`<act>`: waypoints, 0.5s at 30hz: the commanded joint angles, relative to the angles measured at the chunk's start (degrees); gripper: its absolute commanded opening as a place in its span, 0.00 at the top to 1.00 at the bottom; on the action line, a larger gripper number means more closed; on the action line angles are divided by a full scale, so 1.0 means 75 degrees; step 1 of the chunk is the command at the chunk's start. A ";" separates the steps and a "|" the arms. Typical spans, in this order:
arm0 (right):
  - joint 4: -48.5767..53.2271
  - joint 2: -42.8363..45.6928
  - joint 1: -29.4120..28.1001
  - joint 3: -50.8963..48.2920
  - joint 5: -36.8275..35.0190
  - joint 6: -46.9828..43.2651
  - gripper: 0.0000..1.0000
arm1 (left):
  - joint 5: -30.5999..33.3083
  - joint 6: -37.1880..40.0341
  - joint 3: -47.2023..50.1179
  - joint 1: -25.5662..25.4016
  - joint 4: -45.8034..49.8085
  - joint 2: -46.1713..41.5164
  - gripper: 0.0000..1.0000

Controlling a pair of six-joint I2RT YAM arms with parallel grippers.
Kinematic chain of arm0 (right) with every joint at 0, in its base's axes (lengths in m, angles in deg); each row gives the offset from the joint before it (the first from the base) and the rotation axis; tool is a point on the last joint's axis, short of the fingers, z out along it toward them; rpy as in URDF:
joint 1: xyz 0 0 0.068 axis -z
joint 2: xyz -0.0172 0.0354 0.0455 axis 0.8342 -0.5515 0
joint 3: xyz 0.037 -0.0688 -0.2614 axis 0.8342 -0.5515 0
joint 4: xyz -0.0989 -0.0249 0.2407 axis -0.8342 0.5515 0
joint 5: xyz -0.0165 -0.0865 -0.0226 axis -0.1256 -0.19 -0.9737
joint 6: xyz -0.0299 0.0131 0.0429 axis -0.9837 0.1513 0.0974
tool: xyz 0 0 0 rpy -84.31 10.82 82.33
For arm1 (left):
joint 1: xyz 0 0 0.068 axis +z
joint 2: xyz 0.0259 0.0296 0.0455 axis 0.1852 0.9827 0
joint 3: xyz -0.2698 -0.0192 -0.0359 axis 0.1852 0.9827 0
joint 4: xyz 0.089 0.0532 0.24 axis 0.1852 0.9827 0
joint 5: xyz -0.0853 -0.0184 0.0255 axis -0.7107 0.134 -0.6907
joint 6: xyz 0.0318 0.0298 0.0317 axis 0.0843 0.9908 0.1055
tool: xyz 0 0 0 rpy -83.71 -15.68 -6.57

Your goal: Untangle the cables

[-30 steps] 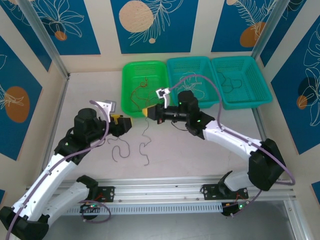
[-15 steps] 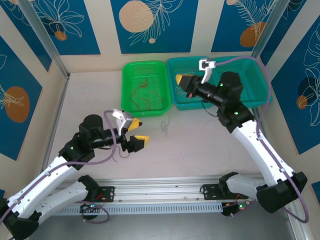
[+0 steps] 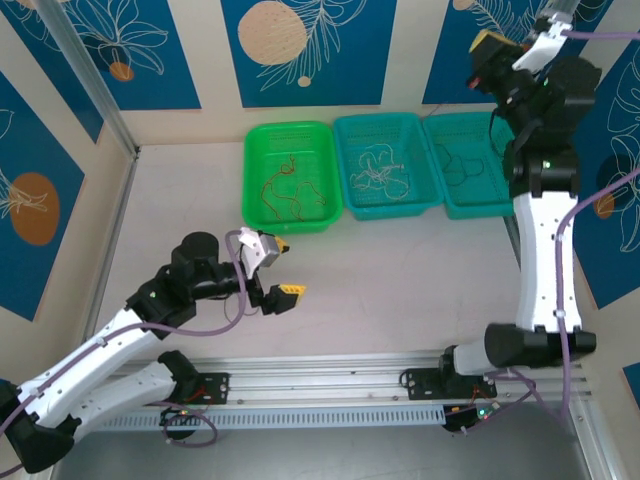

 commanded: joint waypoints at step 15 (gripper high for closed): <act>0.0733 -0.1987 0.0924 0.0437 -0.1326 -0.0499 1.00 | 0.0689 0.1022 0.0468 -0.0075 0.0029 0.0255 0.00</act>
